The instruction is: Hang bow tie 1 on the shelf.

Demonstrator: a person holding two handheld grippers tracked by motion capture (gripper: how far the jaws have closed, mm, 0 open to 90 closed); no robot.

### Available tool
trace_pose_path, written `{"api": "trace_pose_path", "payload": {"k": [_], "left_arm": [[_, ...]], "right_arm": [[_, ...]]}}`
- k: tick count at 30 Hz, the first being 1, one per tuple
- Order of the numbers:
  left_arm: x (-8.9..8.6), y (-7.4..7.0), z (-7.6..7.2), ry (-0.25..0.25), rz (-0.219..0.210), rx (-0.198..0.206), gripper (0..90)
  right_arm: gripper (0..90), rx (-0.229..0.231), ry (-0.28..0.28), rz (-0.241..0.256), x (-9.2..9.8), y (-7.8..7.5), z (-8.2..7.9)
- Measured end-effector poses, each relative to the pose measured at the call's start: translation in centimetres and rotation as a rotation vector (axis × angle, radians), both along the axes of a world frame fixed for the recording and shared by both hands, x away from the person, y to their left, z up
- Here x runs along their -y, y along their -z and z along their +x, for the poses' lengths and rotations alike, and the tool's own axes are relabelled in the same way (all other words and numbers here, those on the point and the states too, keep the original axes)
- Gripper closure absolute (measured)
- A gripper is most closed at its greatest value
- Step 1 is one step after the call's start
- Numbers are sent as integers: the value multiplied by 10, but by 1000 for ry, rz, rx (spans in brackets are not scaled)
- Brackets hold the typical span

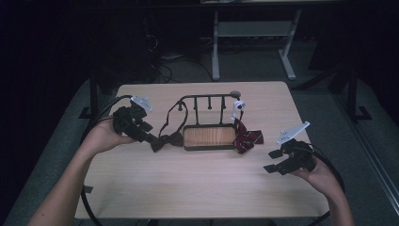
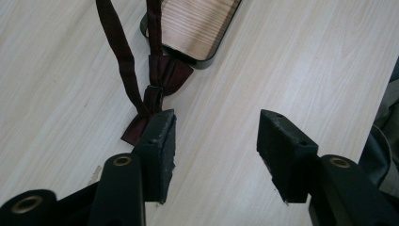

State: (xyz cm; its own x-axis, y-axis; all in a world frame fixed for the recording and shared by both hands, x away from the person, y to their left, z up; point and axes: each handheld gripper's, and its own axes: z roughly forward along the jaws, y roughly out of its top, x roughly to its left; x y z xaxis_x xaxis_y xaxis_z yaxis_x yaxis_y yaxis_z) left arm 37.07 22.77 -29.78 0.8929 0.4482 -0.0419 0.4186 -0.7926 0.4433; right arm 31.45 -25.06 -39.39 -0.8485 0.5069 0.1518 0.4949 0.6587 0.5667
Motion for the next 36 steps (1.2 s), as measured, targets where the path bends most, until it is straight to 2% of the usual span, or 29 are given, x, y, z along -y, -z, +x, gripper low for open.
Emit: {"api": "trace_pose_path", "payload": {"k": [12,23,26,36], "left_arm": [[-4,12,-6,0,1,3,397],[-7,21,-12,-7,-13,11,364],[-7,24,-14,-12,-2,16,336],[-10,34,-19,-17,-23,15,303]], "right_arm": [[372,-6,5,-3,1,0,0],[371,-10,6,-5,1,2,0],[371,-11,7,-7,1,3,0],[371,-12,12,-7,3,5,-1]]}}
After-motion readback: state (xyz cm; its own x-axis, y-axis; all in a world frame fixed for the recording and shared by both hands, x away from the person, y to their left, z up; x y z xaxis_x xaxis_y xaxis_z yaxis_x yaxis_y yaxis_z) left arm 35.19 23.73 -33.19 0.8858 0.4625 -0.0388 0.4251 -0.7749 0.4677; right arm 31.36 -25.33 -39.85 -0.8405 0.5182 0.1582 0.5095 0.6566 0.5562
